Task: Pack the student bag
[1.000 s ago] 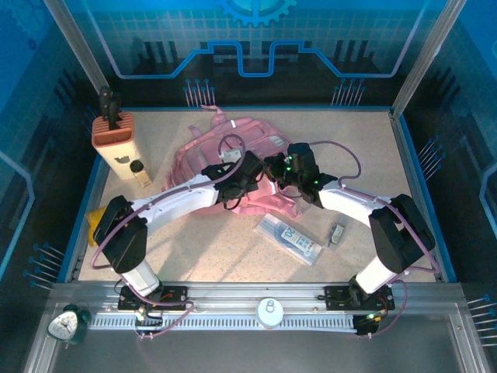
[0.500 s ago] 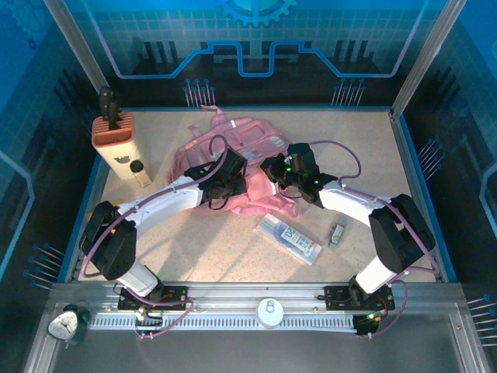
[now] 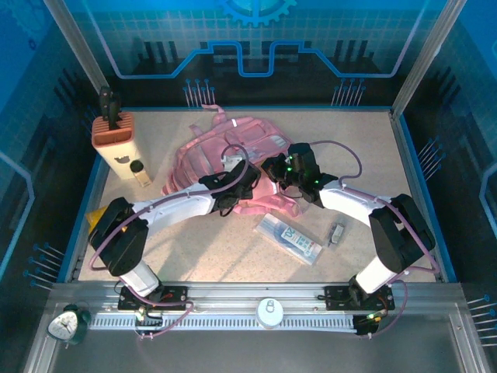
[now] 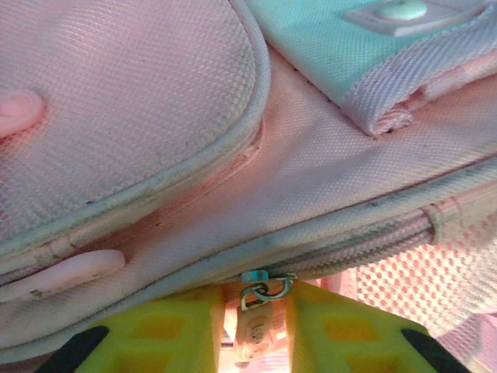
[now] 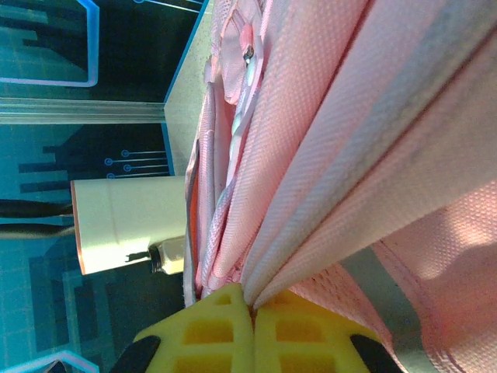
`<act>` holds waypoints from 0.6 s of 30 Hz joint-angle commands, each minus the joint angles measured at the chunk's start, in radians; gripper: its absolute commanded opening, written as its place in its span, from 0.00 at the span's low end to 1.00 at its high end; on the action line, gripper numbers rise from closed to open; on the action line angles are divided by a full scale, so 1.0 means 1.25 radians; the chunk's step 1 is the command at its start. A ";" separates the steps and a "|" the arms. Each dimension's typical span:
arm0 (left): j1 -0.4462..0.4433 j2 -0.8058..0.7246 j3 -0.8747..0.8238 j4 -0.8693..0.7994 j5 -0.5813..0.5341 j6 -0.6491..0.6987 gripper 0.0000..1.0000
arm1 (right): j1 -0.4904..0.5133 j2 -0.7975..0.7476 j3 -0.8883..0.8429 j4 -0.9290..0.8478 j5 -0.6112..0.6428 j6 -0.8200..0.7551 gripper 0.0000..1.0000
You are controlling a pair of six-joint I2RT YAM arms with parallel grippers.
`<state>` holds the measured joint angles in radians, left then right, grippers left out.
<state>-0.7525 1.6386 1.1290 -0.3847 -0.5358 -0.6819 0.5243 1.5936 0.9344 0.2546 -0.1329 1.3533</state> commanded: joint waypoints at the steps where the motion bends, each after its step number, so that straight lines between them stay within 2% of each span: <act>1: 0.004 0.022 0.023 -0.047 -0.127 -0.014 0.24 | -0.010 -0.012 0.029 0.061 -0.002 -0.021 0.00; 9: -0.001 -0.031 0.000 -0.037 -0.098 0.013 0.12 | -0.014 0.001 0.026 0.068 -0.005 -0.020 0.00; 16: 0.056 -0.095 -0.061 -0.047 0.035 0.011 0.01 | -0.034 -0.005 0.016 0.054 -0.011 -0.037 0.00; 18: 0.069 -0.115 -0.089 -0.054 0.053 0.012 0.00 | -0.048 0.000 0.013 0.059 -0.025 -0.036 0.00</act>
<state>-0.7101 1.5425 1.0641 -0.3889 -0.4797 -0.6735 0.5129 1.5993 0.9348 0.2626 -0.1661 1.3380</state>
